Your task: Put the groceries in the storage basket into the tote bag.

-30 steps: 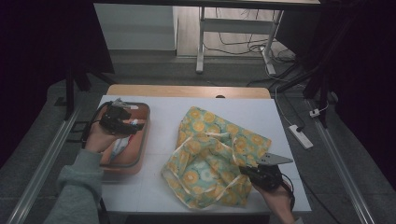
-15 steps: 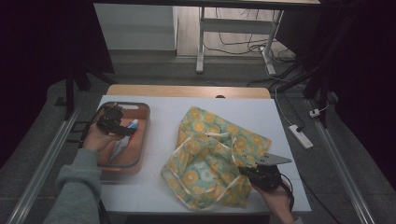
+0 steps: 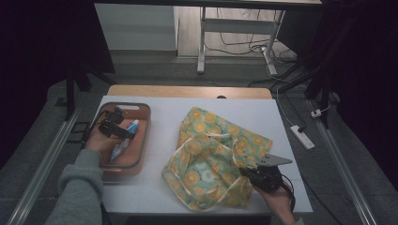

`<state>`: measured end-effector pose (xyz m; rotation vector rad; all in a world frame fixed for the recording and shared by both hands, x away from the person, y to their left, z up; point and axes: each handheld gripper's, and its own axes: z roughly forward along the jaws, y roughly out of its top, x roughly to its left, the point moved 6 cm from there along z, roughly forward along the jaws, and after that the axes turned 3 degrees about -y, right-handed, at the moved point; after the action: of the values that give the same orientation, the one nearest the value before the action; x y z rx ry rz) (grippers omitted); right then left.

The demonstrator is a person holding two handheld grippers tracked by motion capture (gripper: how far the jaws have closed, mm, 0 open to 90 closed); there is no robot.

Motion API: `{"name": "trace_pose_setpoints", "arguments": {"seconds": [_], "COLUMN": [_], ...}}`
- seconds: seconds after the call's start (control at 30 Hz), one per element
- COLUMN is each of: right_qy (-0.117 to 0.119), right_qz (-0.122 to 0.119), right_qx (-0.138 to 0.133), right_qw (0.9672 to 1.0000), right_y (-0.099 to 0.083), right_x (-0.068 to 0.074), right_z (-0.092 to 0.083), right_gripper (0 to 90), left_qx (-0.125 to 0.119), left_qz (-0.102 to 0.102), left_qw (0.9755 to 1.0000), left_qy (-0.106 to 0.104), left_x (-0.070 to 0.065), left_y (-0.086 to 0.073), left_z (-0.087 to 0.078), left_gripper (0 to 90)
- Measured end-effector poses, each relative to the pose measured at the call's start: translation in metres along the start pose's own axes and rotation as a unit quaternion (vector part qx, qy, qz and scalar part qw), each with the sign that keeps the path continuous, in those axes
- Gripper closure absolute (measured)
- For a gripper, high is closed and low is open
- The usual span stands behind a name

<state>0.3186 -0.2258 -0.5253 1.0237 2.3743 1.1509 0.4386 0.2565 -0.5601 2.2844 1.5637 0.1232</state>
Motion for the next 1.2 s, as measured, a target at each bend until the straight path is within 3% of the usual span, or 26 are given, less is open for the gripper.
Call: {"name": "trace_pose_setpoints", "arguments": {"seconds": [0.13,0.2,0.27,0.53,0.83,1.0,1.2], "right_qy": [0.0,0.0,0.0,-0.001,-0.002,-0.002,-0.002], "right_qz": [-0.001,-0.001,0.0,-0.002,-0.002,-0.001,-0.001], "right_qx": [0.003,0.003,0.001,0.003,0.001,0.0,-0.002], "right_qw": [1.0,1.0,1.0,1.0,1.0,1.0,1.0], "right_y": [-0.001,-0.001,-0.001,-0.001,-0.001,-0.001,0.0], "right_x": [0.0,0.0,0.0,0.001,-0.001,-0.001,-0.001], "right_z": [0.001,0.001,0.001,0.002,0.001,0.0,0.0], "right_gripper": [88.1,88.0,88.1,88.1,88.0,88.1,88.0], "left_qx": [0.025,0.015,0.007,0.016,0.003,-0.043,-0.111], "left_qz": [-0.006,-0.014,-0.012,0.005,0.016,0.018,0.044], "left_qw": [0.9996,0.9997,0.9995,0.9993,0.9986,0.9959,0.9892], "left_qy": [-0.008,-0.01,-0.027,-0.034,-0.05,-0.078,-0.086], "left_x": [0.001,0.001,-0.001,-0.006,-0.005,-0.006,-0.019], "left_y": [-0.004,-0.005,-0.006,-0.006,-0.007,-0.004,0.003], "left_z": [0.006,0.006,0.004,0.002,-0.004,-0.022,-0.061], "left_gripper": [34.8,38.9,54.5,68.2,72.7,73.2,73.3]}}
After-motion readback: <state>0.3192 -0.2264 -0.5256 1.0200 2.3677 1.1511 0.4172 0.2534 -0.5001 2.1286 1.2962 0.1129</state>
